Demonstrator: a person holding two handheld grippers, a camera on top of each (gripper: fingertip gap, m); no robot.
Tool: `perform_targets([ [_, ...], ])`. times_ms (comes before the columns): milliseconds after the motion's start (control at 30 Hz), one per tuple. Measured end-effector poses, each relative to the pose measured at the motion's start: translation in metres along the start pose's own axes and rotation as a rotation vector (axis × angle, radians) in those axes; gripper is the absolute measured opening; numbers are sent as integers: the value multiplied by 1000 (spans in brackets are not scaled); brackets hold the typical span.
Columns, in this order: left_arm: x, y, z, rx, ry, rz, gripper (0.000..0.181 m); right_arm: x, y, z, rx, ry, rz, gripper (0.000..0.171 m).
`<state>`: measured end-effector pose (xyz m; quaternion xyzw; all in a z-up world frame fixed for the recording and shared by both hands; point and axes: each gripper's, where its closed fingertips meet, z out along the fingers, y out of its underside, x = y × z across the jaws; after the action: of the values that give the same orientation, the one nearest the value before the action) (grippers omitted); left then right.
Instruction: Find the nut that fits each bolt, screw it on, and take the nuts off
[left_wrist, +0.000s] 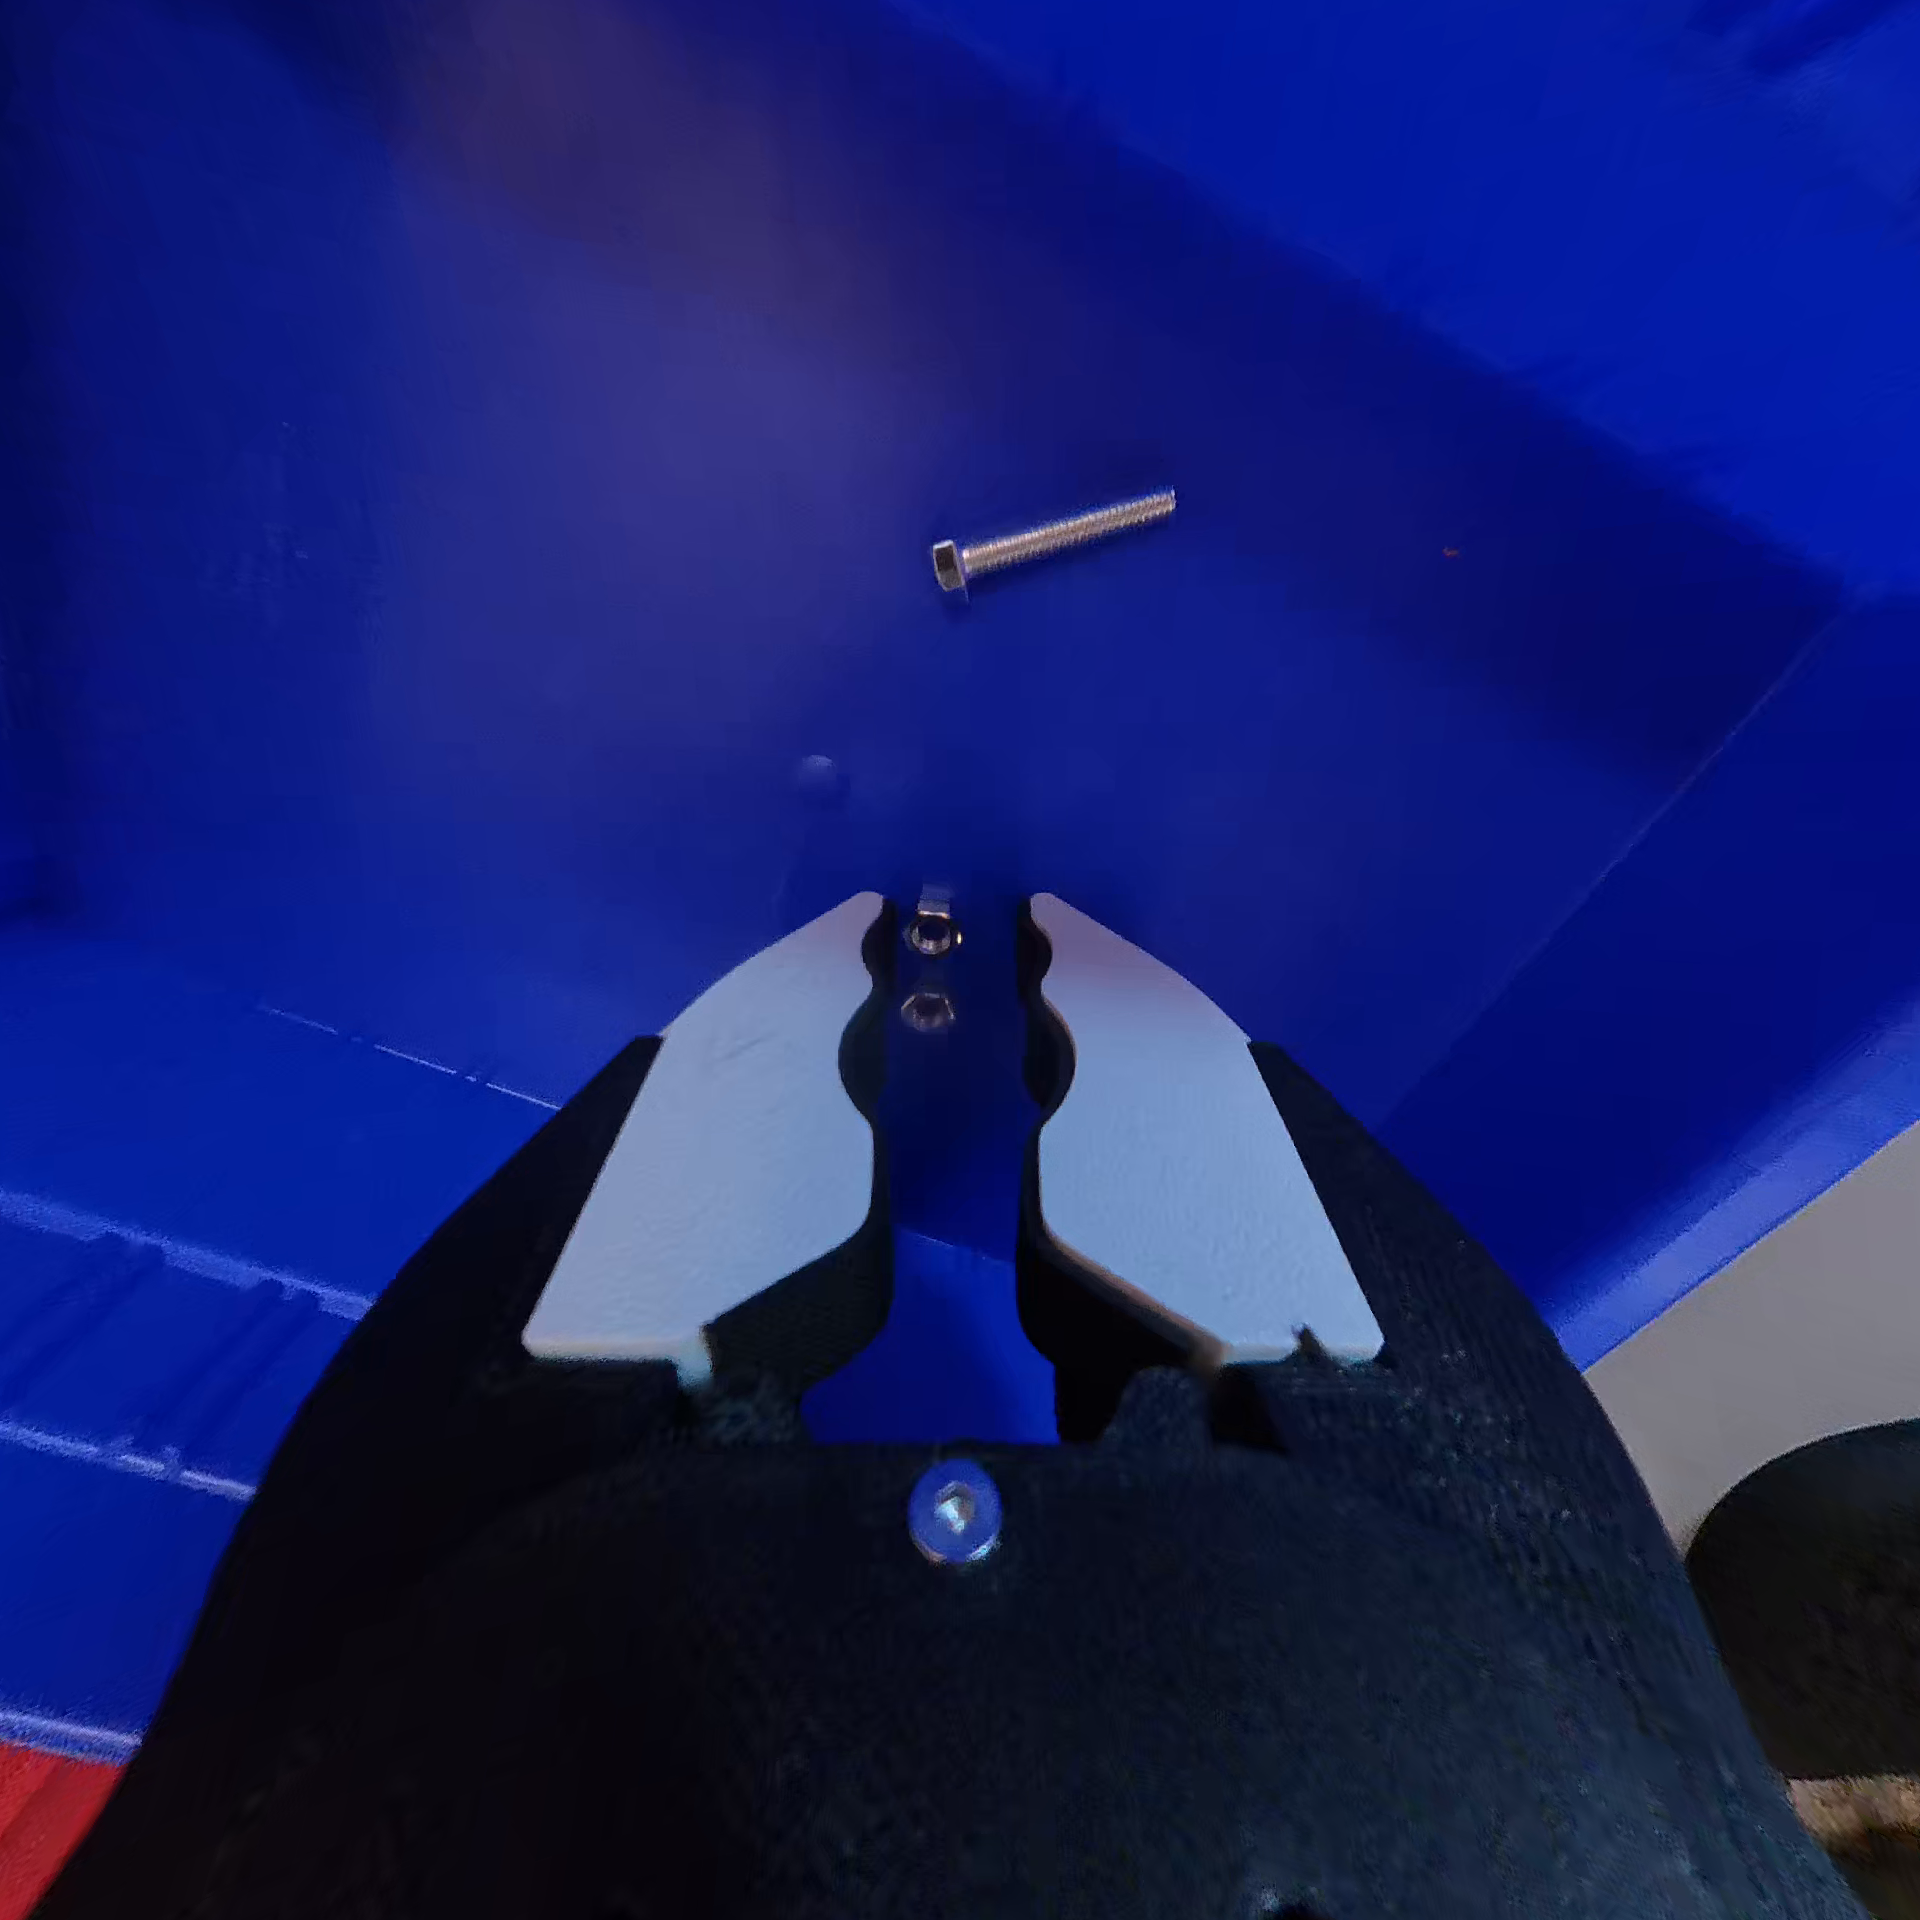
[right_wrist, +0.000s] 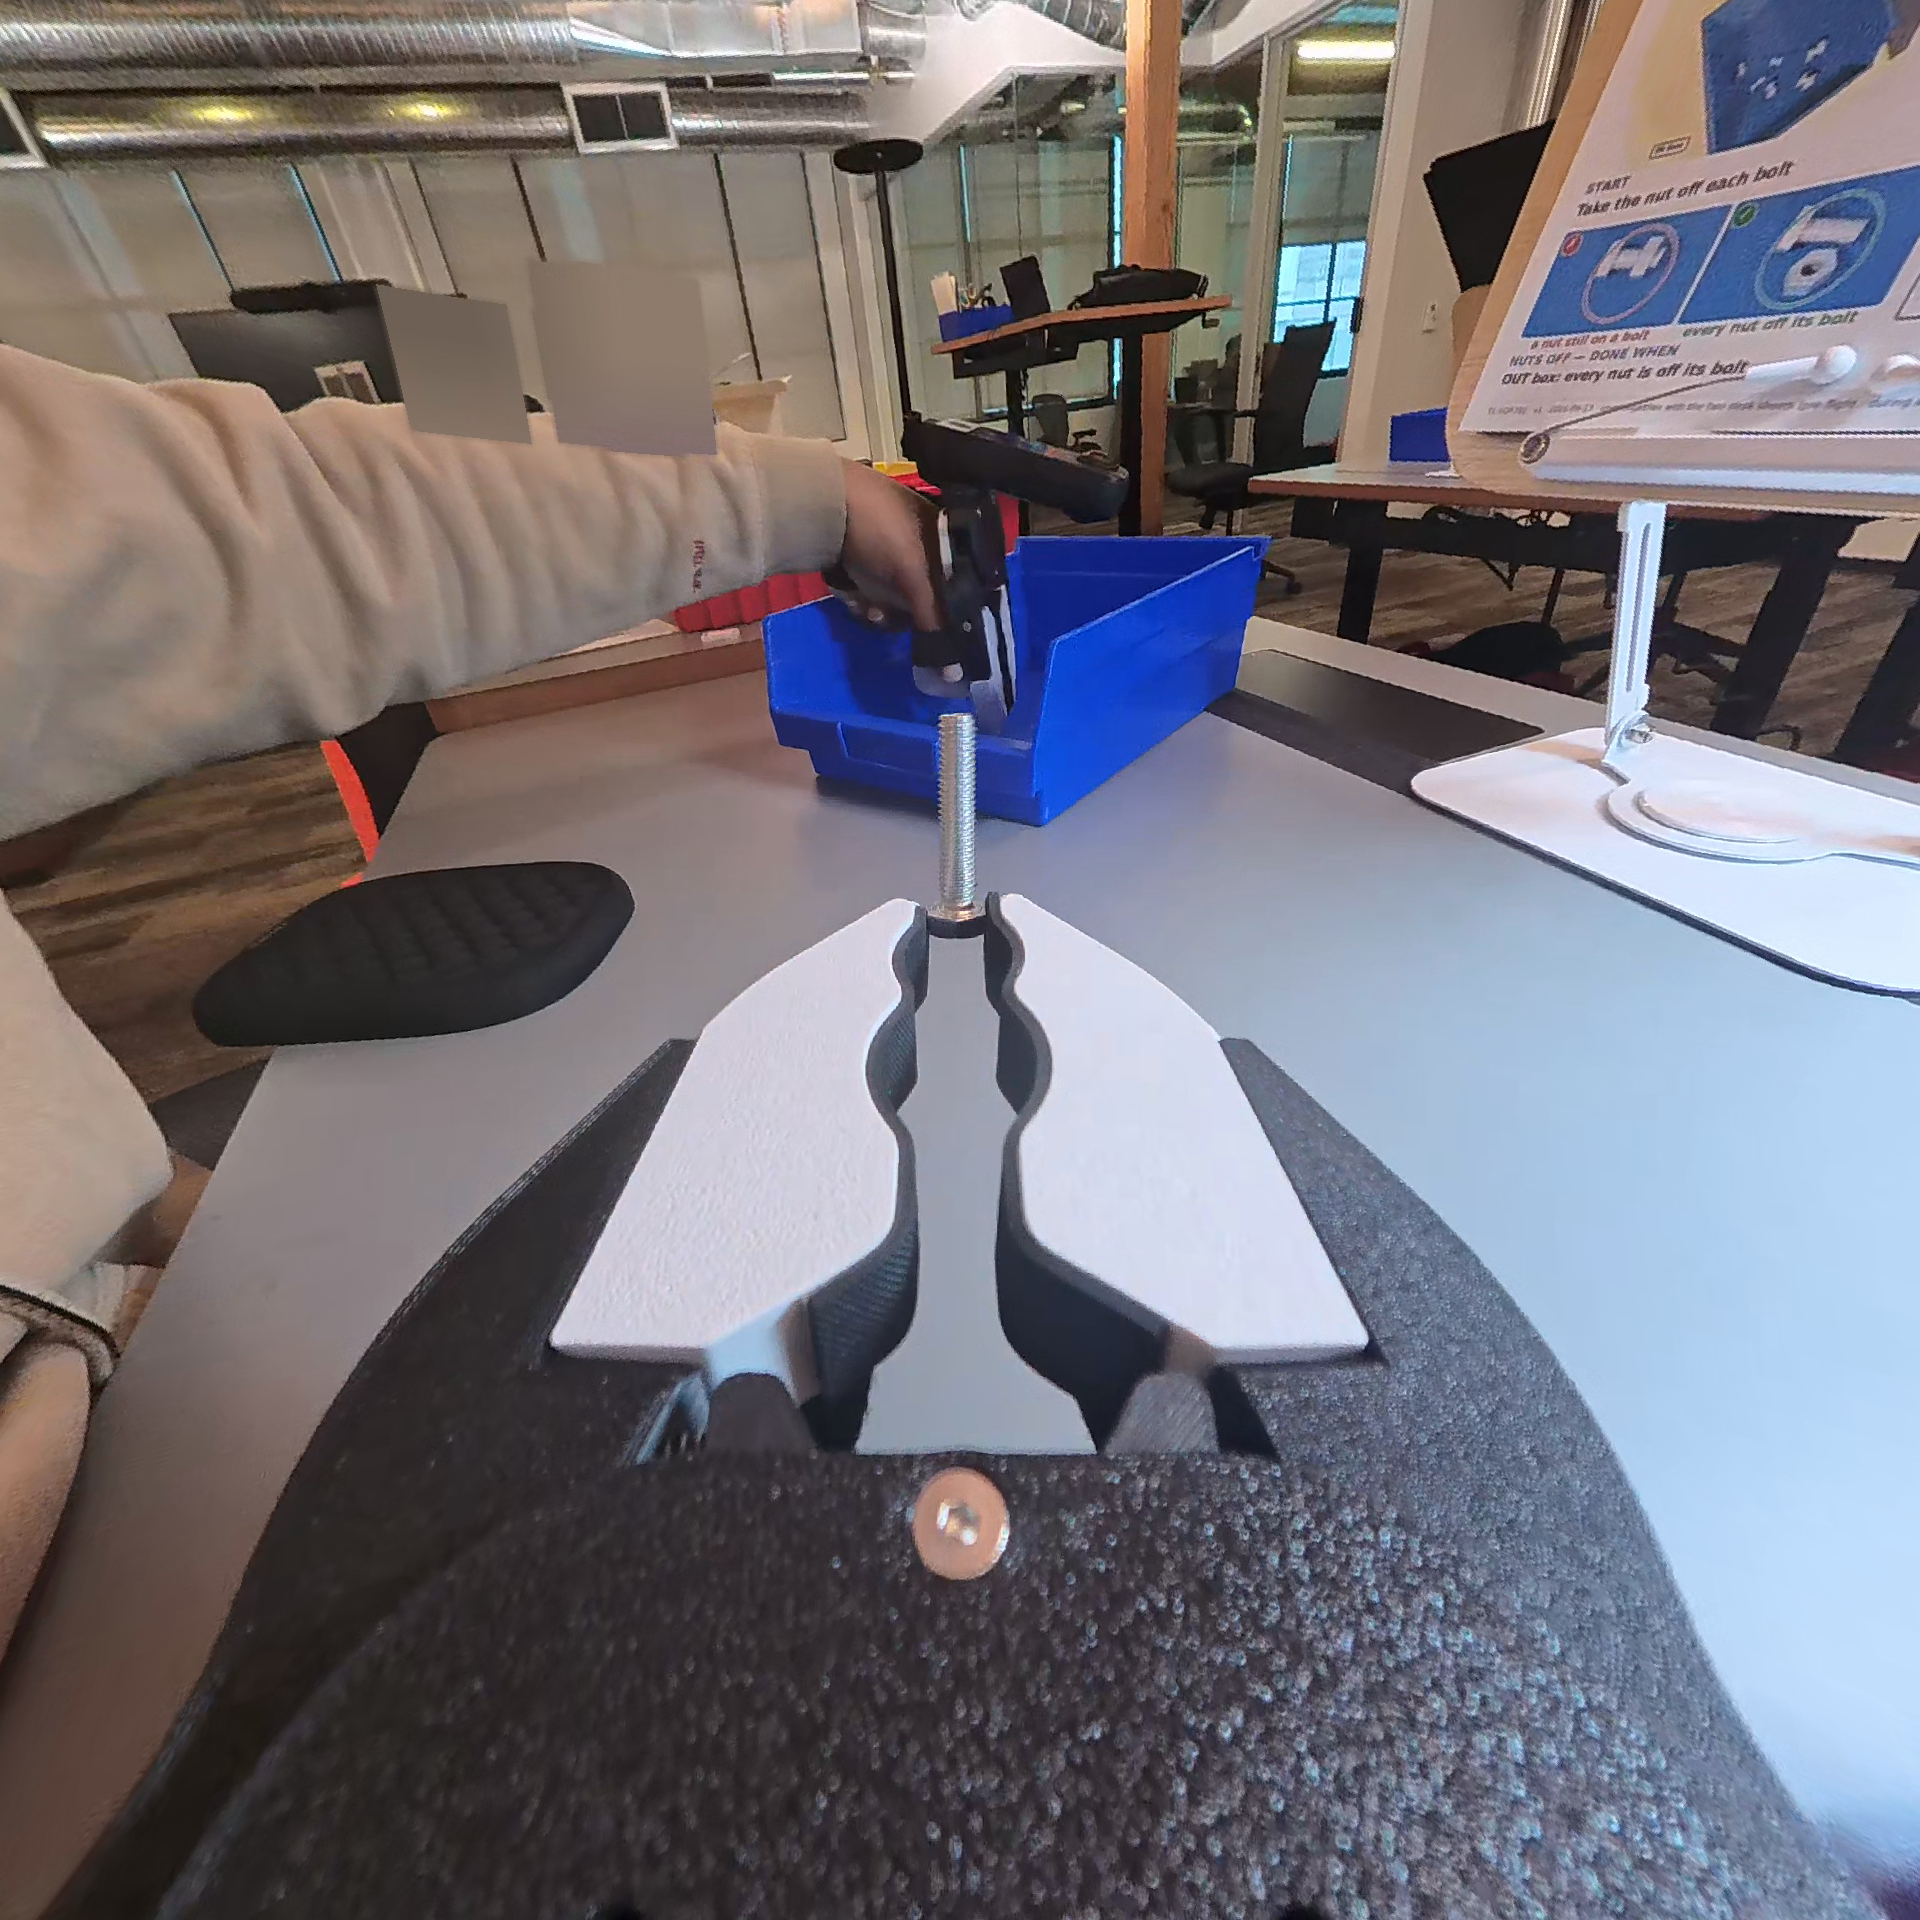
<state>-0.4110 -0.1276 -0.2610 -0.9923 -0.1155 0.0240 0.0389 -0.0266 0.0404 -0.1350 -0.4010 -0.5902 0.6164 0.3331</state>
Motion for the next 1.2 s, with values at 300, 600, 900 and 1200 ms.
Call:
perform_targets([
  [300,-1,5,1,-31,30,-53,19,0,1,0,-1,-5,8,10],
  [600,-4,2,2,-14,17,-68,13,-2,0,0,-1,-13,3,10],
  [900,64,-31,-70,167,112,172,11,-8,5,4,-27,-14,-16,10],
  [1200,285,-42,-171,208,245,856,11,-30,11,19,-33,-40,-13,10],
])
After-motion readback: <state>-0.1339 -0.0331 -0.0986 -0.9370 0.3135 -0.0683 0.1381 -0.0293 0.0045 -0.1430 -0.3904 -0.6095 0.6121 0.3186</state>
